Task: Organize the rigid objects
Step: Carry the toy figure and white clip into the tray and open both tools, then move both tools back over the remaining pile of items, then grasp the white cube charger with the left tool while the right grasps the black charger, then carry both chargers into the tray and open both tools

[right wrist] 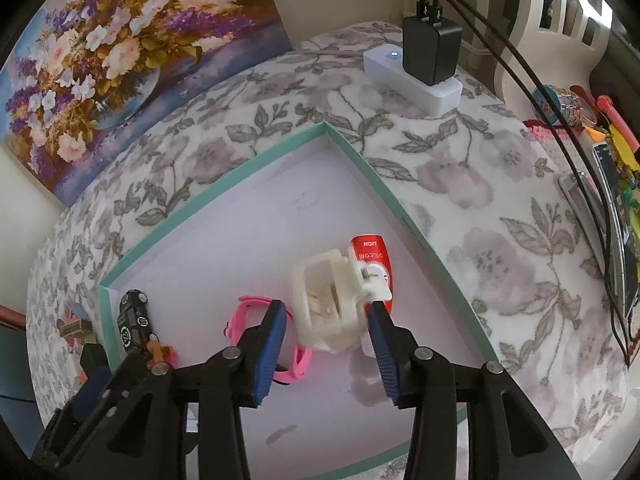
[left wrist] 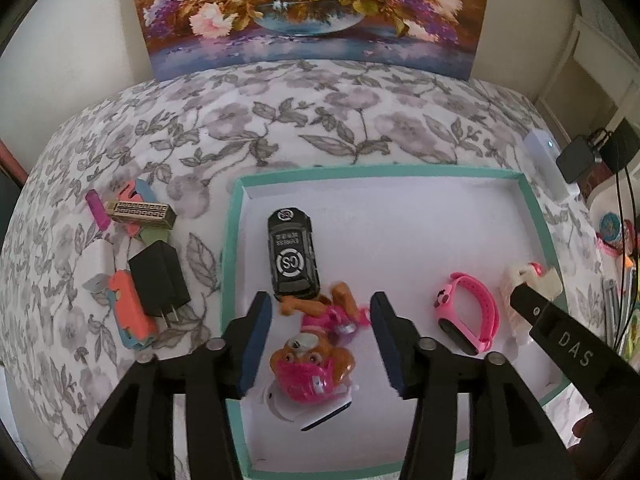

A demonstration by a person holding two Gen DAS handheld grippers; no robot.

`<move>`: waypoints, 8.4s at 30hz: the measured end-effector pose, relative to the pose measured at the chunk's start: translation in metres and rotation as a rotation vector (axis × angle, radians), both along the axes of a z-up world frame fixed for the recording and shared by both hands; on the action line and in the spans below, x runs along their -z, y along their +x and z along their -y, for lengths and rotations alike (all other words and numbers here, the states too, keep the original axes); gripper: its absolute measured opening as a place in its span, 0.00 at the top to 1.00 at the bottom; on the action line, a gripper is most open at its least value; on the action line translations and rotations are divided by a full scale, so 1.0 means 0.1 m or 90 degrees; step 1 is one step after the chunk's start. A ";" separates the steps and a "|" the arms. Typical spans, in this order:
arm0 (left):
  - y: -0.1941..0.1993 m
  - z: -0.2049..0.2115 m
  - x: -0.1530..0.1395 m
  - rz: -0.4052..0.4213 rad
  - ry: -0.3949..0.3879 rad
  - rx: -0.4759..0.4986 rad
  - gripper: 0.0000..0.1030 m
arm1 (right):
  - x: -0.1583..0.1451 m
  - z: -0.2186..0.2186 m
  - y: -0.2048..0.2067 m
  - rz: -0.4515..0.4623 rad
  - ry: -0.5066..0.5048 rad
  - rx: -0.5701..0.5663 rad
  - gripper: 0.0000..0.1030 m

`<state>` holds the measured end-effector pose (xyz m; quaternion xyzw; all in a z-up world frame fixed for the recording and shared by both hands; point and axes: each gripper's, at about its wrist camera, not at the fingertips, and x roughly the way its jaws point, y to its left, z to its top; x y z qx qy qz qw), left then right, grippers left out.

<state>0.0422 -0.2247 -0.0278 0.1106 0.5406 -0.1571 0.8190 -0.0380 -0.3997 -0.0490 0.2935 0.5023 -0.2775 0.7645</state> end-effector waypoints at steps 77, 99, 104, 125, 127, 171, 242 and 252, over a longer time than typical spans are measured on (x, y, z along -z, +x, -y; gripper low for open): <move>0.73 -2.15 -0.45 0.054 -0.071 -0.305 0.03 | -0.44 -1.76 0.83 0.076 -0.069 -0.228 0.00; 0.99 -2.63 -0.04 -0.036 -0.086 -0.329 0.03 | -0.01 -2.46 1.26 0.057 -0.029 -0.324 0.07; 1.09 -2.56 0.10 -0.049 -0.096 -0.319 0.04 | 0.11 -2.46 1.34 0.045 -0.019 -0.320 0.16; 1.31 -2.30 0.57 -0.077 -0.061 -0.273 0.30 | 0.43 -2.51 1.61 0.007 -0.038 -0.335 0.30; 1.31 -2.26 0.56 -0.073 -0.056 -0.264 0.36 | 0.44 -2.53 1.62 0.002 -0.047 -0.340 0.31; 1.21 -2.25 -0.16 0.031 -0.074 -0.239 0.58 | -0.15 -2.27 1.41 0.082 -0.036 -0.303 0.58; 0.24 0.02 0.09 -0.026 -0.015 0.073 0.57 | -0.02 -0.27 0.51 0.002 -0.022 -0.053 0.57; 0.27 0.00 0.12 -0.038 -0.010 0.063 0.57 | 0.01 -0.27 0.52 -0.002 -0.015 -0.053 0.57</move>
